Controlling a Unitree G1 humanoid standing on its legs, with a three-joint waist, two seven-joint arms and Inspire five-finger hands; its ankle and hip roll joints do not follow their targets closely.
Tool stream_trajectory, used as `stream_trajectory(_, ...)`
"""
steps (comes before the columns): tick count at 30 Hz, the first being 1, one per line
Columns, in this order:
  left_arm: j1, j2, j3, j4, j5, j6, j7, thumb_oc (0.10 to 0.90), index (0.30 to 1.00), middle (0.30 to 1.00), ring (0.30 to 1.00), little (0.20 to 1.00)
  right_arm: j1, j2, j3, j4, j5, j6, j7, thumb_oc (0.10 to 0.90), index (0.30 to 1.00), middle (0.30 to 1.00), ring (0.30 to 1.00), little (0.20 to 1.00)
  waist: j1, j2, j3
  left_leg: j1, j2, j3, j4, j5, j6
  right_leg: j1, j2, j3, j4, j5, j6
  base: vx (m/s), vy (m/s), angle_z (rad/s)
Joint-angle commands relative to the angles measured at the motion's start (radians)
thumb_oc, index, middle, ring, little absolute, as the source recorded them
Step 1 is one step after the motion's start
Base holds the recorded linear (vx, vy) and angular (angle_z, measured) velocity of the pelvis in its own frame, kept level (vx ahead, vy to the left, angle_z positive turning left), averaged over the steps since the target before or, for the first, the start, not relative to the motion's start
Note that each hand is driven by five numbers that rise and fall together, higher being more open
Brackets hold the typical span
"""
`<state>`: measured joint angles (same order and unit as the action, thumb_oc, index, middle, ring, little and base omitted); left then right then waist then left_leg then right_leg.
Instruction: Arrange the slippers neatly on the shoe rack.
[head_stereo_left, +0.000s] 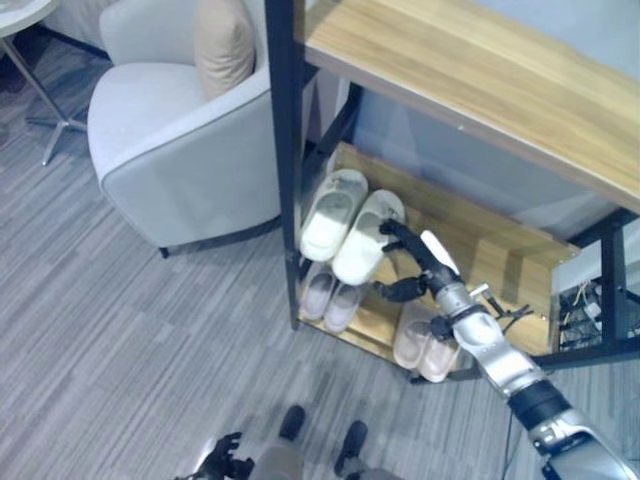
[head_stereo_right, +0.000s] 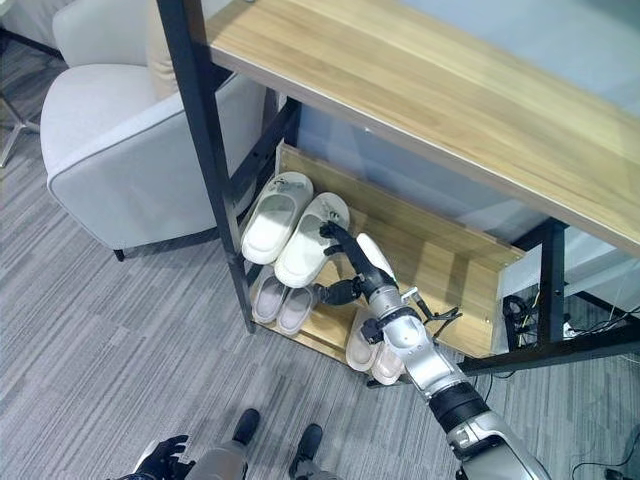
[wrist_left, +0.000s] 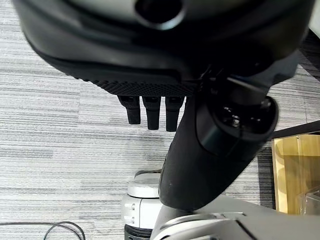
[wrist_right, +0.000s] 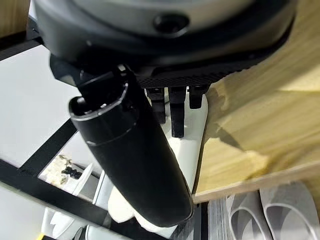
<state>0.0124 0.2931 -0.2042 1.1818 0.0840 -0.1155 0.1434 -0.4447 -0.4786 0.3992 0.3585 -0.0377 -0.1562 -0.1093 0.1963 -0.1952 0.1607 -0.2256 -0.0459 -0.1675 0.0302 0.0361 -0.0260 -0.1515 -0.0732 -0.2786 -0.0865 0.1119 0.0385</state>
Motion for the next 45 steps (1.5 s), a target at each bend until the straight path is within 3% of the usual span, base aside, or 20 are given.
stream_trajectory(1, -0.034, -0.054, -0.052, 0.046, -0.011, -0.025, -0.008, 0.8, 0.9, 0.9, 0.9, 0.9, -0.094, -0.003, -0.005, -0.08, -0.024, -0.066, -0.009, 0.8, 0.9, 0.9, 0.9, 0.9, 0.048, 0.022, 0.015, 0.084, 0.031, 0.028, -0.088, -0.031, -0.019, 0.078, -0.064, -0.017, 0.04, -0.071, 0.106, 0.0, 0.0, 0.0)
stream_trajectory(10, -0.024, -0.057, -0.011, 0.058, -0.004, -0.017, -0.012, 0.8, 0.9, 0.9, 0.9, 0.9, 0.018, -0.048, -0.045, -0.294, -0.01, -0.089, 0.055, 0.8, 0.9, 0.9, 0.9, 0.9, 0.01, 0.04, -0.024, 0.126, 0.04, 0.05, -0.097, -0.041, -0.02, 0.098, -0.063, -0.004, 0.043, -0.078, 0.106, 0.02, 0.0, -0.04)
stream_trajectory(18, -0.004, -0.077, 0.028, 0.086, 0.019, -0.013, -0.039, 0.8, 0.9, 0.9, 0.9, 0.9, 0.272, -0.129, -0.147, -0.552, 0.058, -0.127, 0.184, 0.8, 0.9, 0.9, 0.9, 0.9, -0.064, 0.076, -0.086, 0.175, 0.052, 0.084, -0.104, -0.042, -0.029, 0.133, -0.059, 0.018, 0.038, -0.081, 0.104, 0.02, -0.024, -0.1)
stream_trajectory(26, 0.001, -0.102, 0.02, 0.1, 0.048, -0.022, -0.076, 0.8, 0.9, 0.9, 0.9, 0.9, 0.473, -0.216, -0.16, -0.58, -0.011, -0.132, 0.287, 0.8, 0.9, 0.9, 0.9, 0.9, -0.118, 0.114, -0.119, 0.194, 0.06, 0.107, -0.112, -0.024, -0.044, 0.153, -0.049, 0.03, 0.029, -0.085, 0.099, -0.02, -0.045, -0.11)
stream_trajectory(33, -0.019, -0.123, -0.02, 0.103, 0.084, -0.024, -0.096, 0.8, 0.9, 0.9, 0.9, 0.9, 0.588, -0.216, -0.092, -0.335, -0.245, -0.115, 0.268, 0.8, 0.9, 0.9, 0.9, 0.9, -0.158, 0.139, -0.132, 0.195, 0.066, 0.116, -0.117, -0.006, -0.061, 0.166, -0.039, 0.029, 0.015, -0.09, 0.093, -0.03, -0.048, -0.04)
stream_trajectory(35, -0.019, -0.133, -0.044, 0.101, 0.096, -0.023, -0.093, 0.8, 0.9, 0.9, 0.9, 0.9, 0.589, -0.167, -0.047, -0.134, -0.329, -0.094, 0.22, 0.8, 0.9, 0.9, 0.9, 0.9, -0.167, 0.149, -0.135, 0.201, 0.068, 0.128, -0.117, -0.005, -0.059, 0.168, -0.035, 0.039, 0.011, -0.09, 0.092, -0.01, -0.042, -0.05)
stream_trajectory(38, -0.023, -0.139, -0.064, 0.096, 0.098, -0.019, -0.087, 0.8, 0.9, 0.9, 0.9, 0.9, 0.569, -0.084, -0.016, 0.073, -0.354, -0.064, 0.162, 0.8, 0.9, 0.9, 0.9, 0.9, -0.17, 0.156, -0.134, 0.21, 0.071, 0.139, -0.117, -0.005, -0.056, 0.174, -0.031, 0.054, 0.009, -0.091, 0.09, -0.01, -0.036, -0.06)
stream_trajectory(41, -0.023, -0.138, -0.083, 0.091, 0.095, -0.017, -0.079, 0.8, 0.9, 0.9, 0.9, 0.9, 0.545, -0.013, -0.001, 0.247, -0.332, -0.044, 0.128, 0.8, 0.9, 0.9, 0.9, 0.9, -0.171, 0.16, -0.133, 0.216, 0.072, 0.143, -0.117, -0.005, -0.055, 0.178, -0.028, 0.061, 0.009, -0.094, 0.087, -0.01, -0.033, -0.14)
stream_trajectory(43, -0.027, -0.14, -0.101, 0.09, 0.08, -0.01, -0.067, 0.8, 0.9, 0.9, 0.9, 0.9, 0.525, 0.093, -0.026, 0.48, -0.233, -0.009, 0.091, 0.8, 0.9, 0.9, 0.9, 0.9, -0.174, 0.167, -0.133, 0.222, 0.074, 0.142, -0.117, -0.005, -0.054, 0.182, -0.024, 0.065, 0.008, -0.095, 0.084, 0.0, -0.031, -0.11)
stream_trajectory(44, -0.028, -0.139, -0.101, 0.09, 0.08, -0.01, -0.067, 0.8, 0.9, 0.9, 0.9, 0.9, 0.525, 0.093, -0.026, 0.481, -0.233, -0.01, 0.091, 0.8, 0.9, 0.9, 0.9, 0.9, -0.173, 0.166, -0.133, 0.222, 0.074, 0.142, -0.117, -0.005, -0.054, 0.183, -0.024, 0.065, 0.008, -0.095, 0.084, 0.0, -0.023, -0.06)
stream_trajectory(45, -0.029, -0.141, -0.107, 0.094, 0.07, -0.006, -0.058, 0.8, 0.9, 0.9, 0.9, 0.9, 0.511, 0.147, -0.067, 0.632, -0.137, 0.01, 0.073, 0.8, 0.9, 0.9, 0.9, 0.9, -0.175, 0.172, -0.134, 0.227, 0.074, 0.143, -0.117, -0.005, -0.053, 0.187, -0.022, 0.067, 0.008, -0.095, 0.083, 0.0, -0.013, -0.04)
